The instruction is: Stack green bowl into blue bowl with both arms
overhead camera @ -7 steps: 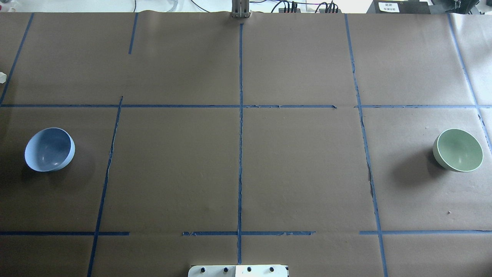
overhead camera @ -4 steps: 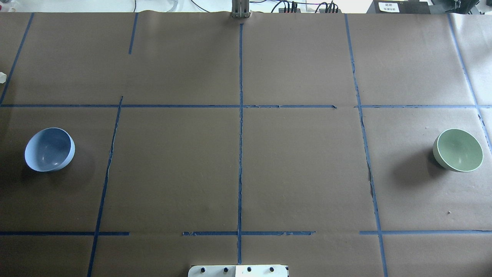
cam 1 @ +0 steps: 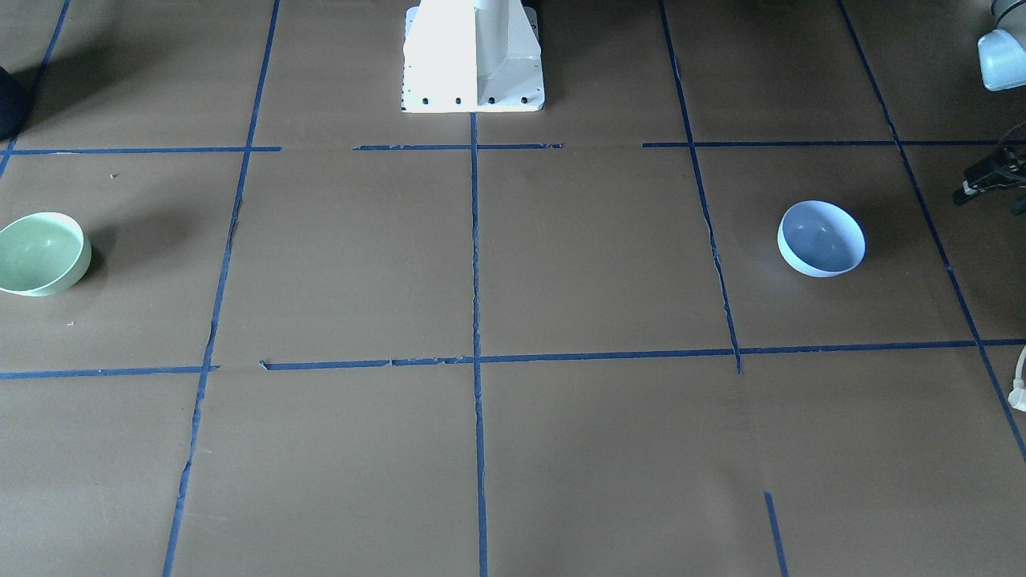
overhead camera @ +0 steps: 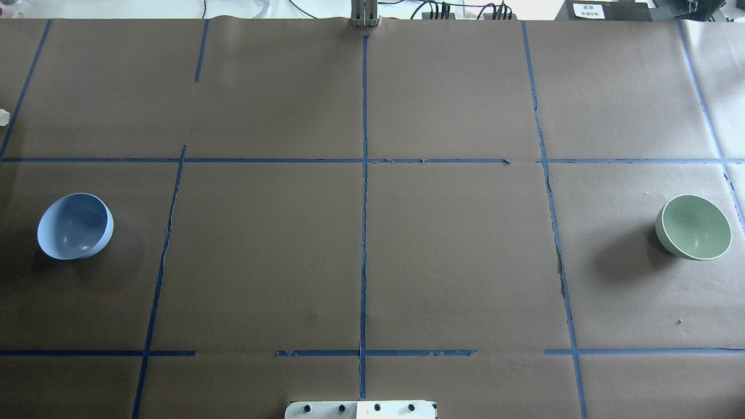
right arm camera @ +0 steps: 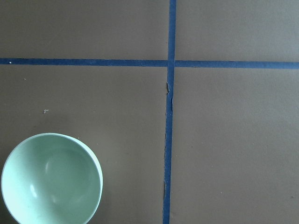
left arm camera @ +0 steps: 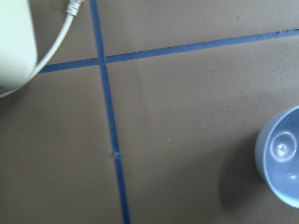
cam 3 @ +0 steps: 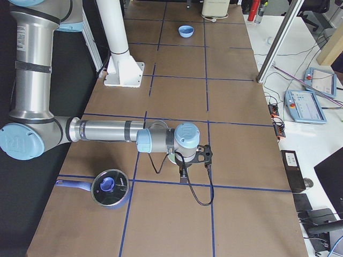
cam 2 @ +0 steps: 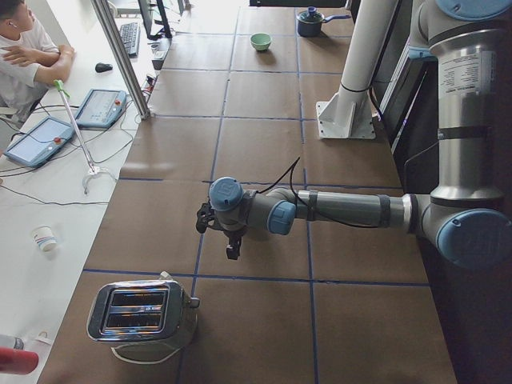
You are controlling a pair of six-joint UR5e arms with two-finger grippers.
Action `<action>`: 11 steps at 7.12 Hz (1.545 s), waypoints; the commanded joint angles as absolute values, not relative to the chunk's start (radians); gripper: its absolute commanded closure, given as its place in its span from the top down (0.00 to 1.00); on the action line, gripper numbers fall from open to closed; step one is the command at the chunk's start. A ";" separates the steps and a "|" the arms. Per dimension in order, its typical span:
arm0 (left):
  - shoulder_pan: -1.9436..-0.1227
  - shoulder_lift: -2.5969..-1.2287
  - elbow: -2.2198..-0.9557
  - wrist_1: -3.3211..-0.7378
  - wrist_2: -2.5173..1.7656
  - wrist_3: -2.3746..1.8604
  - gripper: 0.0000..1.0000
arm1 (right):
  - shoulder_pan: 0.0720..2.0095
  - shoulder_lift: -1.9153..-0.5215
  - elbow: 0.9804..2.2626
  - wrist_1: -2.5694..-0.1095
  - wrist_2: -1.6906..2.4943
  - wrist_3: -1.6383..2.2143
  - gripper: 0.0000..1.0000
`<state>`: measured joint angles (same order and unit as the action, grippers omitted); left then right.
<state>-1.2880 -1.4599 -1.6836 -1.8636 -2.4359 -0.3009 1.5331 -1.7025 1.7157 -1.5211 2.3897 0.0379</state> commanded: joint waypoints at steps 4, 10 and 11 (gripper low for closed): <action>-1.040 -1.483 -1.629 -2.083 -2.359 -0.701 0.91 | 1.490 -1.709 1.713 -1.486 2.391 0.040 1.00; -1.011 -1.624 -1.604 -2.077 -2.367 -0.804 0.00 | 1.489 -1.706 1.716 -1.482 2.393 0.040 1.00; -1.009 -1.741 -1.635 -2.071 -2.371 -0.940 0.00 | 1.489 -1.706 1.717 -1.479 2.393 0.040 1.00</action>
